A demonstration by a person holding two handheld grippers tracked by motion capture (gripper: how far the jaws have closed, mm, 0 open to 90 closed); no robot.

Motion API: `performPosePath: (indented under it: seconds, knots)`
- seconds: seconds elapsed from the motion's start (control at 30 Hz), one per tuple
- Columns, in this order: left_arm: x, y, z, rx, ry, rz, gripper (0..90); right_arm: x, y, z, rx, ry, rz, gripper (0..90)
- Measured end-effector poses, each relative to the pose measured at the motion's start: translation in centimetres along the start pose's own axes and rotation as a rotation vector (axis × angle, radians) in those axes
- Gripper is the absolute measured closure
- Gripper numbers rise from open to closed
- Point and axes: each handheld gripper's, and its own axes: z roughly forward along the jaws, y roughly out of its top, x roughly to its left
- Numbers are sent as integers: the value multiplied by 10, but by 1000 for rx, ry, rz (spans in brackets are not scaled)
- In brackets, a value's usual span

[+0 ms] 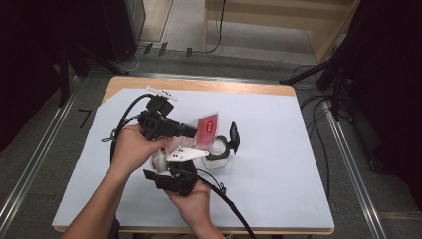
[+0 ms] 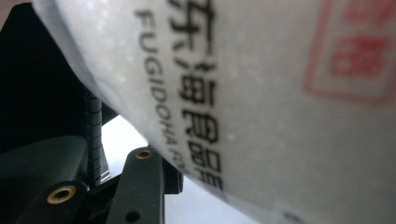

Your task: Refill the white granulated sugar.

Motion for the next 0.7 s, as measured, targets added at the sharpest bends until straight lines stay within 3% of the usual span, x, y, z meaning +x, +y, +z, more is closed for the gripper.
performPosePath:
  seconds: [0.7]
  knots:
    - [0,0,0,1,-4,1,800,0,0,0,-1,-1,3,619]
